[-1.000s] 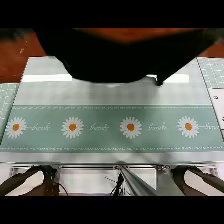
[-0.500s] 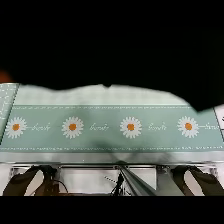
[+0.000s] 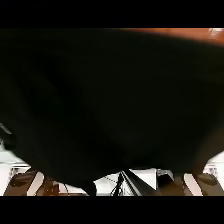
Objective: Fold the shirts.
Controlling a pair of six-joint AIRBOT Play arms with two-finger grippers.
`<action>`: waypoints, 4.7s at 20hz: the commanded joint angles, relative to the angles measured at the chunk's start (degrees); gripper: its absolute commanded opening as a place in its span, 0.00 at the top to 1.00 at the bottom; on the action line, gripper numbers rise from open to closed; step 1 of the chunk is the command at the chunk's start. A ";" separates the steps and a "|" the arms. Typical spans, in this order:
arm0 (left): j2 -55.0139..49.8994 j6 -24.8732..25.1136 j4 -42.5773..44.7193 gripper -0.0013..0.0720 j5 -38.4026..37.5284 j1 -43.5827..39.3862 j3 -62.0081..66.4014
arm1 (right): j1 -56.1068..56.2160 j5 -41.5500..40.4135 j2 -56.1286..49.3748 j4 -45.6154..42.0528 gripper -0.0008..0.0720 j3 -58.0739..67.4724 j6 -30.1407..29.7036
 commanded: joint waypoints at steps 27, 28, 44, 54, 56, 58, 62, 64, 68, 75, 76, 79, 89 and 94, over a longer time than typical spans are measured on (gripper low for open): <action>-54.14 8.02 -28.06 0.95 23.45 -1.81 -15.89 | -2.23 -25.20 -59.82 15.02 0.96 -13.27 -10.80; -55.08 7.72 -26.56 0.95 20.15 -1.27 -16.44 | -1.51 -24.50 -59.98 11.89 0.96 -13.64 -10.69; -48.68 2.34 -12.94 0.03 -11.54 13.22 -21.94 | -10.38 -14.32 -42.38 -3.82 0.12 -25.51 -7.91; -29.62 18.78 -29.77 0.03 -0.39 23.89 -62.16 | -13.97 -30.47 -14.99 17.86 0.12 -69.51 -17.27; -29.62 18.75 -29.73 0.03 1.33 23.23 -64.94 | -13.97 -29.64 -14.91 17.84 0.12 -70.34 -17.46; -29.68 18.67 -29.55 0.03 2.43 22.53 -66.58 | -13.97 -29.44 -14.91 18.12 0.12 -70.34 -17.46; -29.81 20.83 -34.10 0.03 5.79 17.97 -70.18 | -13.97 -29.99 -14.91 20.17 0.12 -70.34 -17.44; -29.81 22.58 -37.57 0.03 9.29 13.66 -72.13 | -13.99 -30.64 -14.91 20.44 0.12 -70.27 -17.42; -29.79 22.49 -38.80 0.97 11.91 7.61 -72.43 | -21.14 -27.71 -14.91 15.26 0.12 -66.27 -16.87; -29.68 22.49 -39.23 0.95 8.57 7.61 -67.14 | -24.79 -22.14 -14.91 5.33 0.12 -73.16 -10.05; -29.68 22.49 -39.60 0.95 8.76 7.61 -66.95 | -23.34 -22.45 -14.97 4.24 0.12 -74.20 -9.70; -29.68 22.47 -39.85 0.95 8.90 7.61 -66.90 | -19.89 -24.00 -16.92 4.09 0.12 -74.79 -9.09; -29.70 22.47 -40.06 0.95 8.96 7.61 -66.18 | -19.08 -33.64 -25.03 19.15 0.72 -72.70 -16.39; -29.70 22.40 -40.06 0.95 5.55 7.63 -57.92 | -19.08 -28.28 -25.00 18.75 0.96 -66.60 -21.73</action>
